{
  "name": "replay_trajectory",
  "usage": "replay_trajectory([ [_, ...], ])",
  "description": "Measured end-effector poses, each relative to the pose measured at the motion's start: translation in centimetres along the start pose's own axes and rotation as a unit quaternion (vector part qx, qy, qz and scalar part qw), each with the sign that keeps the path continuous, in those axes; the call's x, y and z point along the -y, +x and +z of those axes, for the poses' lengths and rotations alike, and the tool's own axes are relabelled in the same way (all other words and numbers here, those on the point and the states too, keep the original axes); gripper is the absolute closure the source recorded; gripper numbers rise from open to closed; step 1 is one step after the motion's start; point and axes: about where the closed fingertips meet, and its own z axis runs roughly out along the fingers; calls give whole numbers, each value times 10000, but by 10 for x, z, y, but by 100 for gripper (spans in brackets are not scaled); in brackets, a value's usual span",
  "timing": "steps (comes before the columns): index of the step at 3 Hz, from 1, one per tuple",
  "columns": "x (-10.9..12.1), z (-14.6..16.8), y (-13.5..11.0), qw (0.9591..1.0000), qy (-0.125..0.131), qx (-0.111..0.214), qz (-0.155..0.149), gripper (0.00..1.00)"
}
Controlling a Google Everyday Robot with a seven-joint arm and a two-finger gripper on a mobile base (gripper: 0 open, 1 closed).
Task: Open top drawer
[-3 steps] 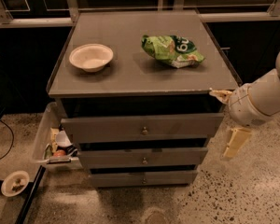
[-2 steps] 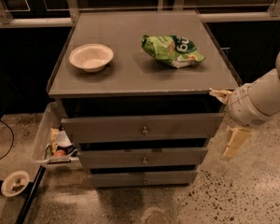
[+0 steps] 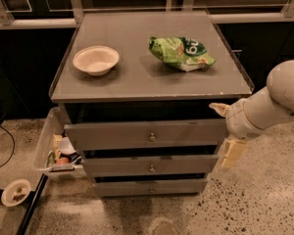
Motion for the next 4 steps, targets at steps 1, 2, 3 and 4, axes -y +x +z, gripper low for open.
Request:
replay_trajectory([
  [1, 5, 26, 2, 9998, 73, 122, -146, 0],
  [2, 11, 48, 4, 9990, 186, 265, -320, 0],
  [3, 21, 69, 6, 9973, 269, 452, -522, 0],
  [4, 32, 89, 5, 9950, 275, 587, -758, 0],
])
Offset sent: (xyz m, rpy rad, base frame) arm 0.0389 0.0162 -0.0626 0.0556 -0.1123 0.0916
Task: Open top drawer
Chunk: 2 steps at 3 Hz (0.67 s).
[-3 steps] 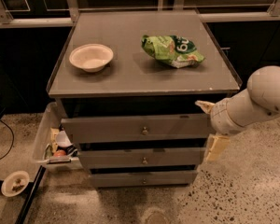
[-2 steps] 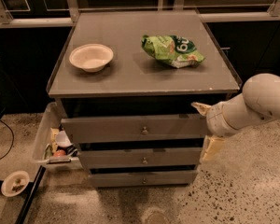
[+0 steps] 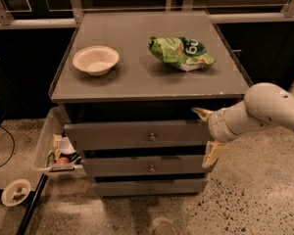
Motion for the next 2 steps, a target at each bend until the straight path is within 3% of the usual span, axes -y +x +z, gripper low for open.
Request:
replay_trajectory([
  [2, 13, 39, 10, 9992, -277, 282, -60, 0],
])
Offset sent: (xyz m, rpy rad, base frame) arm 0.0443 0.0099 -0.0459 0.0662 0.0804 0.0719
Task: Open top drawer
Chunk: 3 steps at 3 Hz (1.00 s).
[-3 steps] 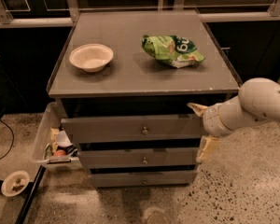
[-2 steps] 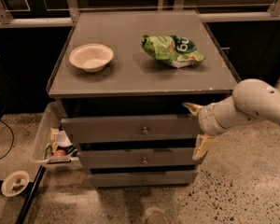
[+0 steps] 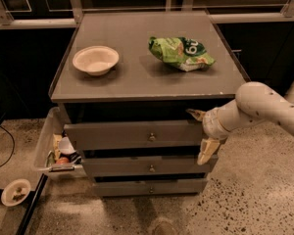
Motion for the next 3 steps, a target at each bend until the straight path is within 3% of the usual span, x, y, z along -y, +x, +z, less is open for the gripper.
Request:
replay_trajectory([
  [2, 19, 23, 5, 9990, -288, 295, 146, 0],
  [3, 20, 23, 5, 9990, -289, 300, 143, 18],
])
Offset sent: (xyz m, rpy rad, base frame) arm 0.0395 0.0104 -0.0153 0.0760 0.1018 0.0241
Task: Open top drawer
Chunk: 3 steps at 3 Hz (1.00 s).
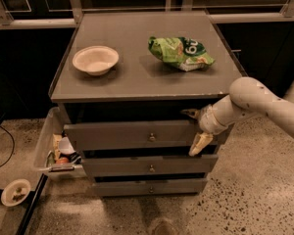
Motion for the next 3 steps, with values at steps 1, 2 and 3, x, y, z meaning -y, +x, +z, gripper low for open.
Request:
replay_trajectory([
  [1, 1, -2, -2, 10000, -5, -2, -1, 41],
  [2, 2, -4, -4, 10000, -5, -2, -1, 64],
  [3, 2, -4, -6, 10000, -5, -3, -1, 87],
])
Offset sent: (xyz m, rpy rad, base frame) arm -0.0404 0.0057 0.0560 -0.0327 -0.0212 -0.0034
